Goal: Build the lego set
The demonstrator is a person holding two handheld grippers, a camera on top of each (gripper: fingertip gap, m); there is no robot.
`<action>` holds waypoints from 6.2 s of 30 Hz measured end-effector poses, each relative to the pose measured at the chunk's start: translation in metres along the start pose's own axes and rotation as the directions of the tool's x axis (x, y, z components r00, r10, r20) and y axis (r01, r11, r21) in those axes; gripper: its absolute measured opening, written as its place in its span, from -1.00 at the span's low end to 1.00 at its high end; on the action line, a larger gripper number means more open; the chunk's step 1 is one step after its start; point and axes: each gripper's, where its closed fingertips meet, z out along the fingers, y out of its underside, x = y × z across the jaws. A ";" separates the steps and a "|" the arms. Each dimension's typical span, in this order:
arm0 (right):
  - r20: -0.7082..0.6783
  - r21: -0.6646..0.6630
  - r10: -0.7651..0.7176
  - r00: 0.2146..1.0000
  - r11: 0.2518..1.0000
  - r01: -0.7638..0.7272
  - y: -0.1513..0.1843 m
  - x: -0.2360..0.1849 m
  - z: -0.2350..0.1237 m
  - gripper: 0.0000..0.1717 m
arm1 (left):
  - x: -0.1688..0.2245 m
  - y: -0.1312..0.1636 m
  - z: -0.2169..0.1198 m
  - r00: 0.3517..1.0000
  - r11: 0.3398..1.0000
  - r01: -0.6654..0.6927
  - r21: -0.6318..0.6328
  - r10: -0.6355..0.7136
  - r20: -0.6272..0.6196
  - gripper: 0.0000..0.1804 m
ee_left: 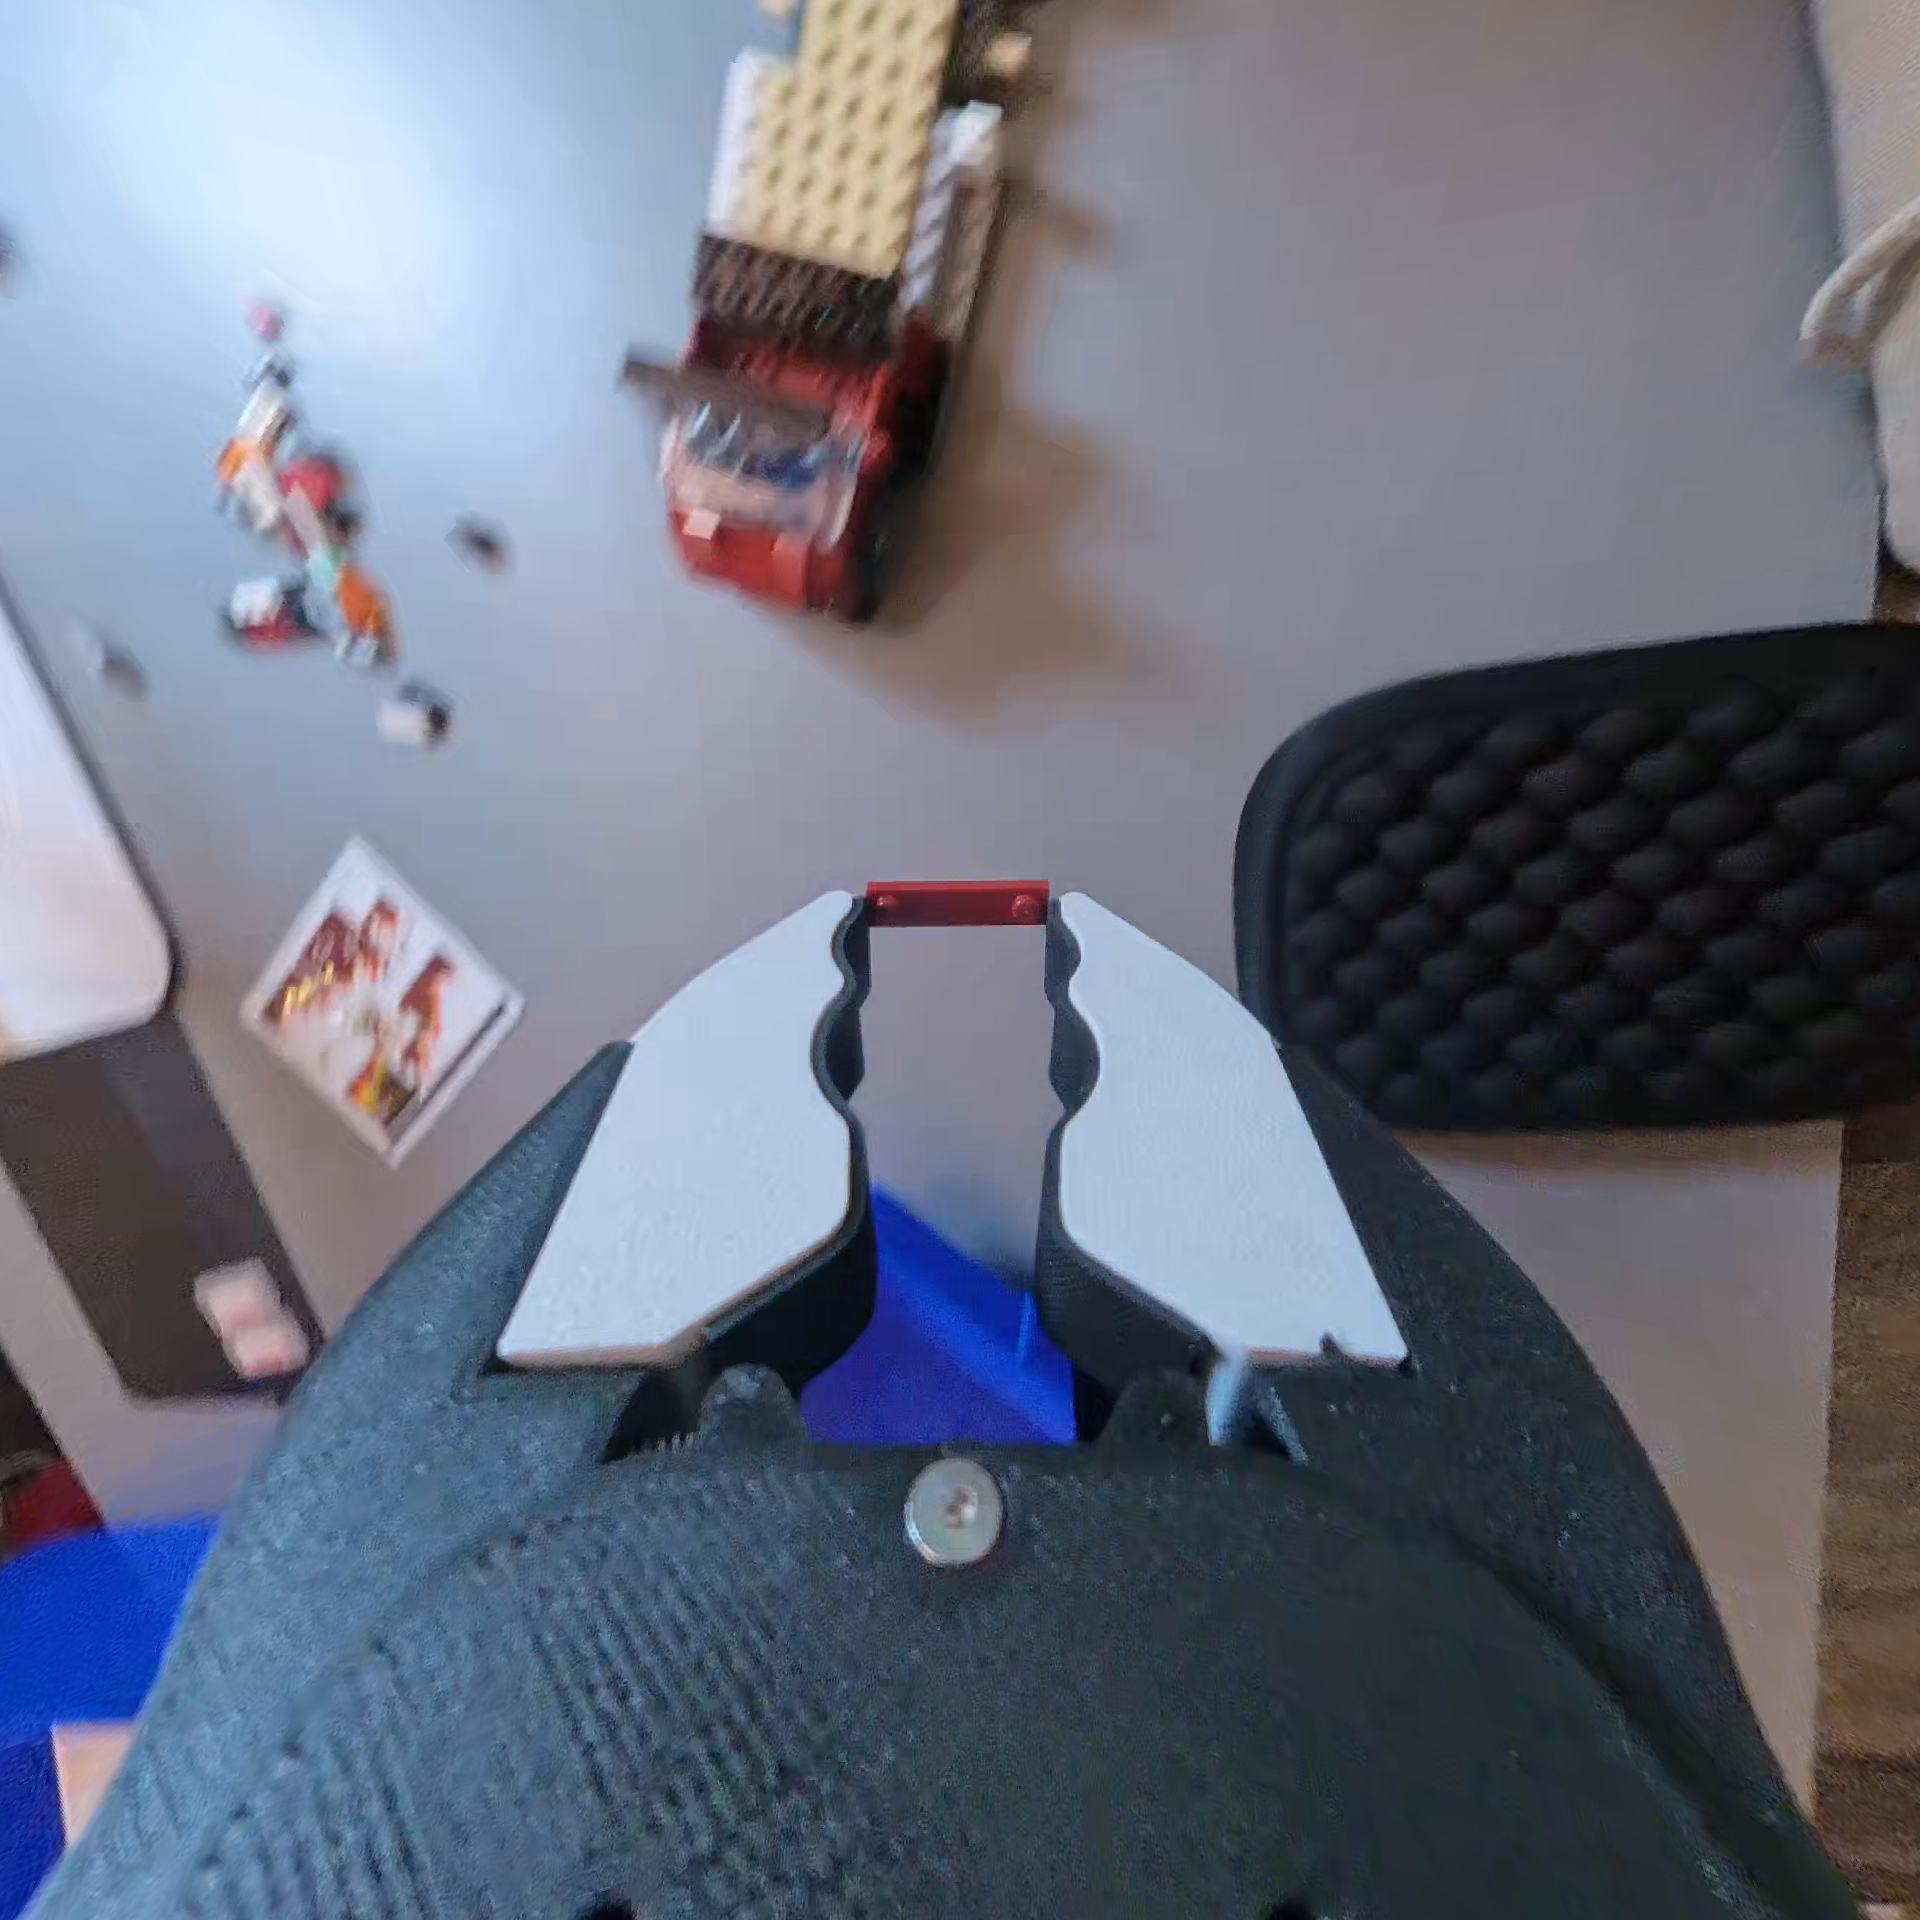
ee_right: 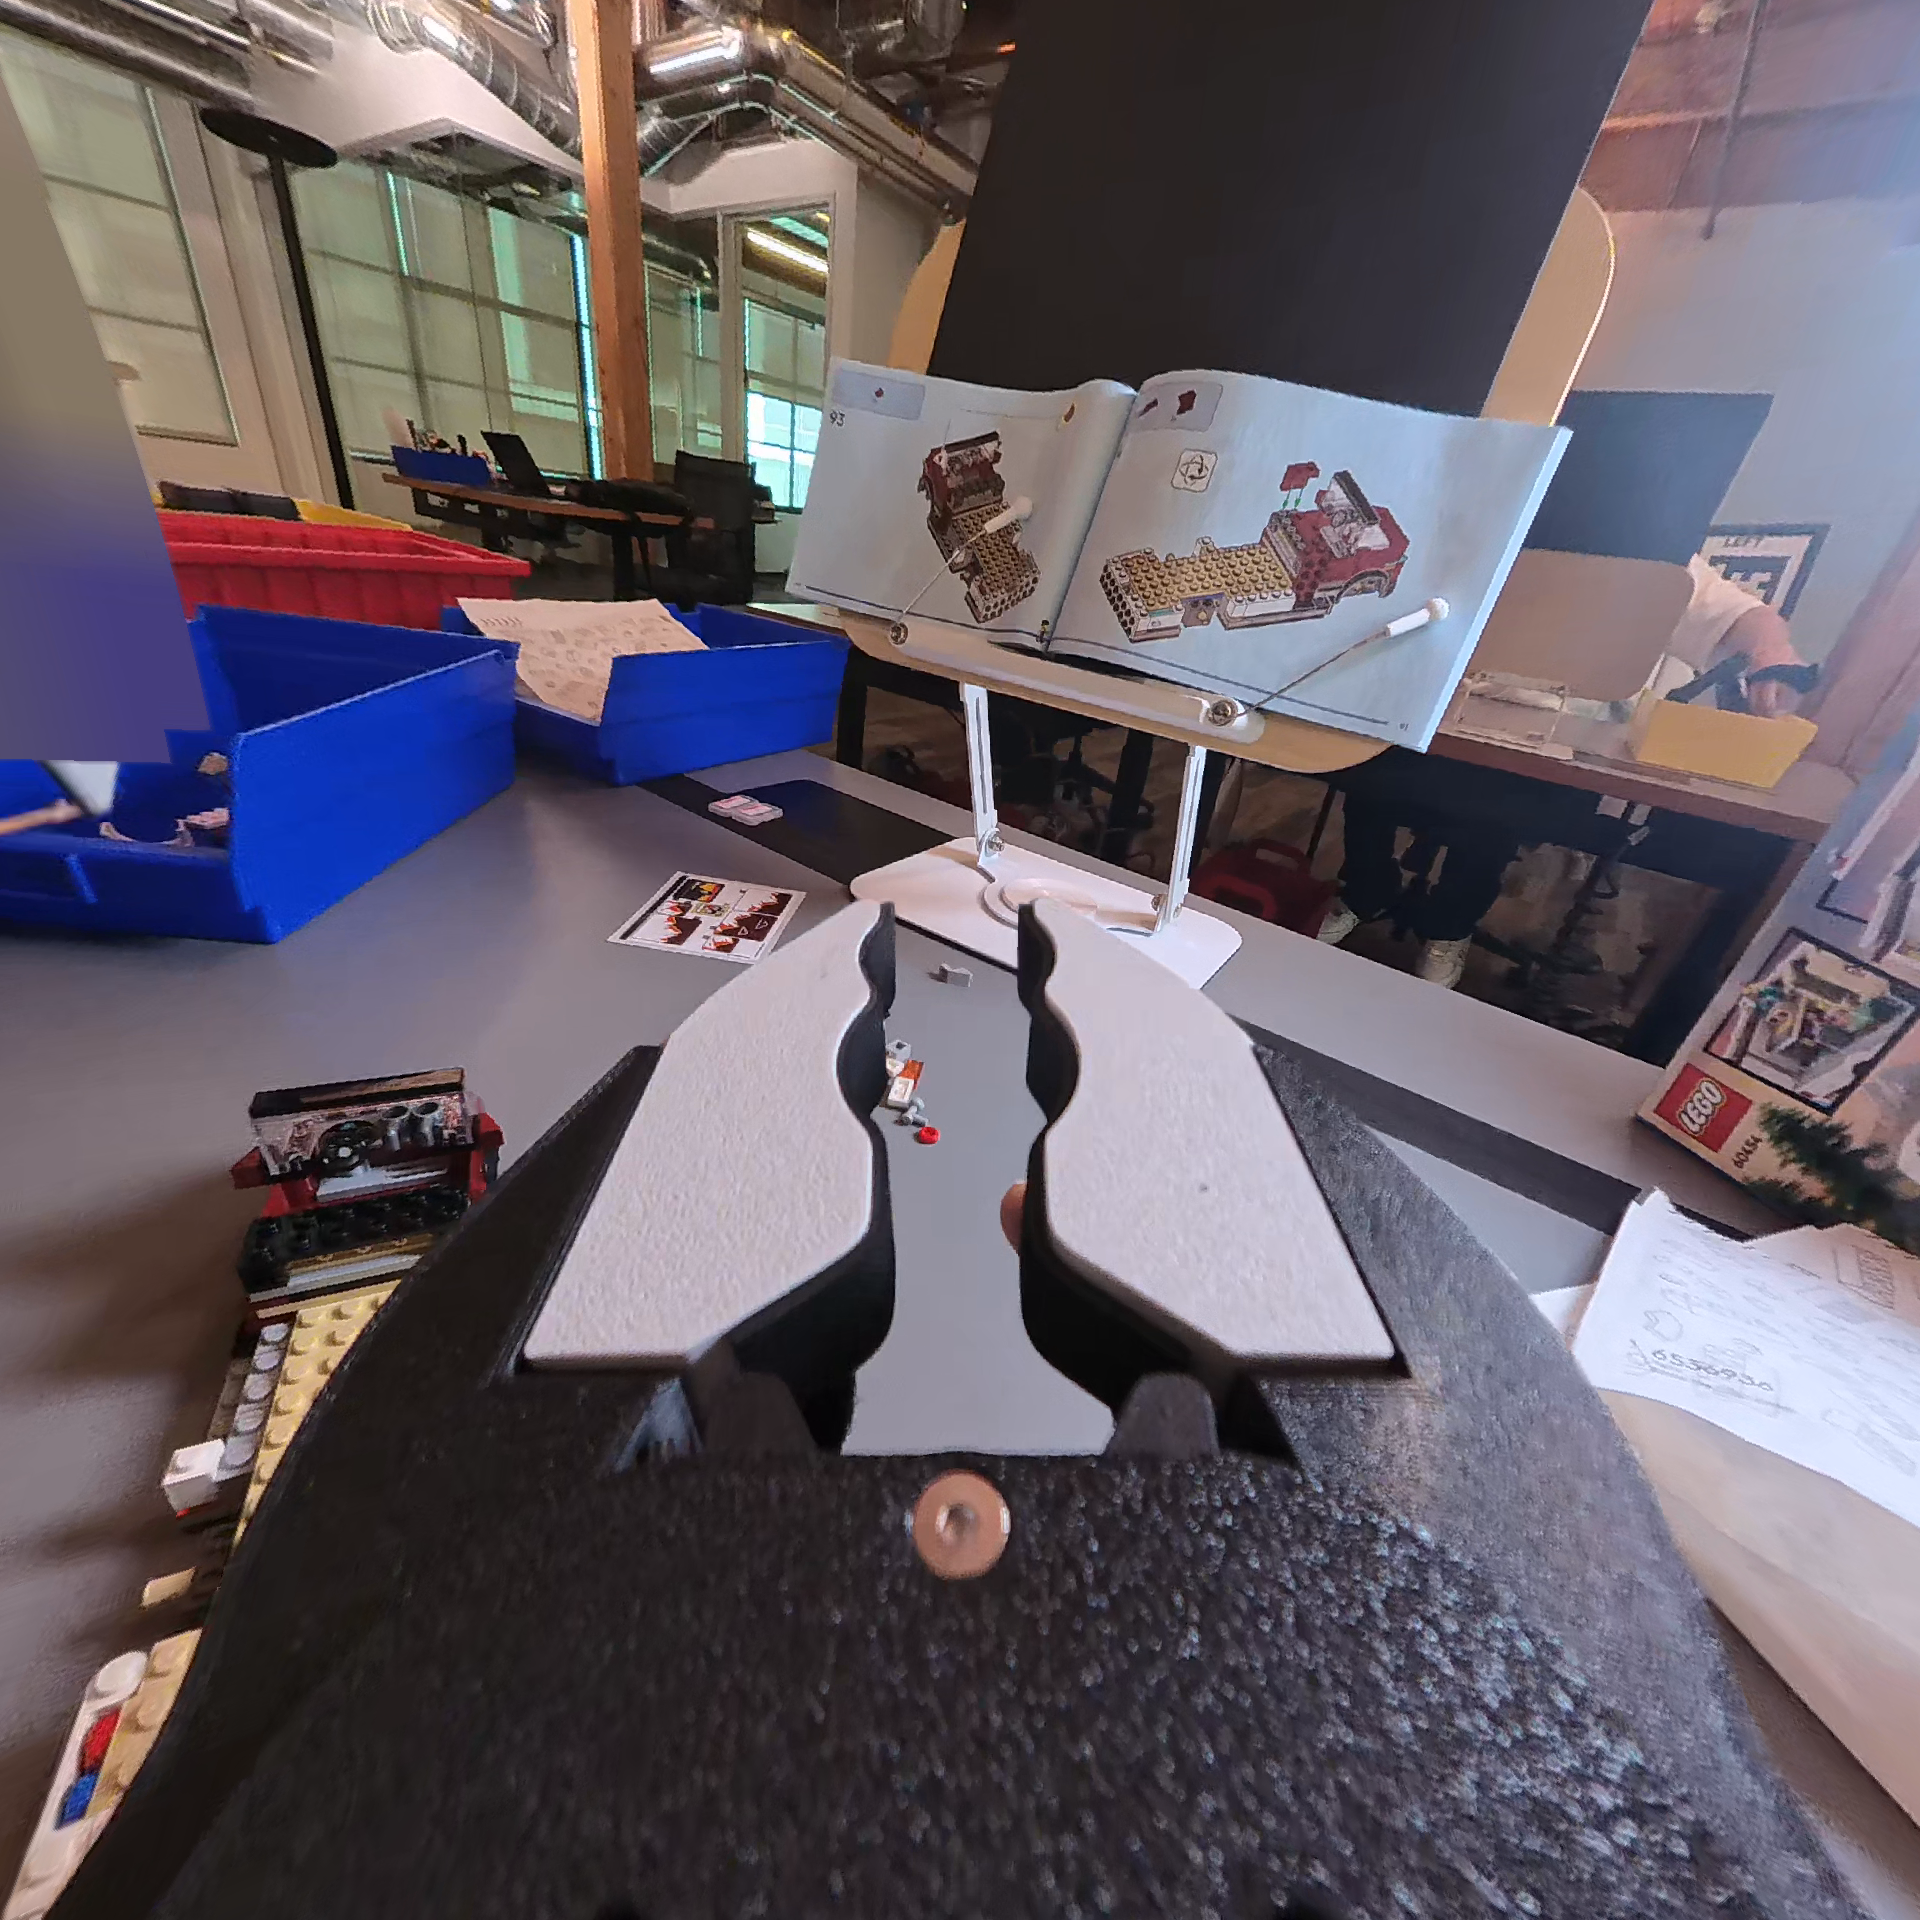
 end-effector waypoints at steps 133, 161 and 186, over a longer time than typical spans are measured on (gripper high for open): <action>0.556 -0.335 0.081 0.827 0.932 0.134 0.020 -0.102 -0.021 -0.81 | -0.036 -0.123 -0.027 0.970 0.452 0.102 0.886 -0.244 0.013 -0.79; 0.129 -0.283 0.151 0.980 0.953 -0.110 0.011 -0.006 -0.008 -0.53 | -0.052 0.171 -0.117 0.223 0.365 0.341 0.866 -0.927 0.303 -0.81; 0.093 -0.161 0.077 0.993 0.985 -0.061 0.024 -0.014 -0.011 -0.97 | -0.050 0.385 -0.037 0.661 0.516 0.750 -0.413 -0.607 0.441 -0.69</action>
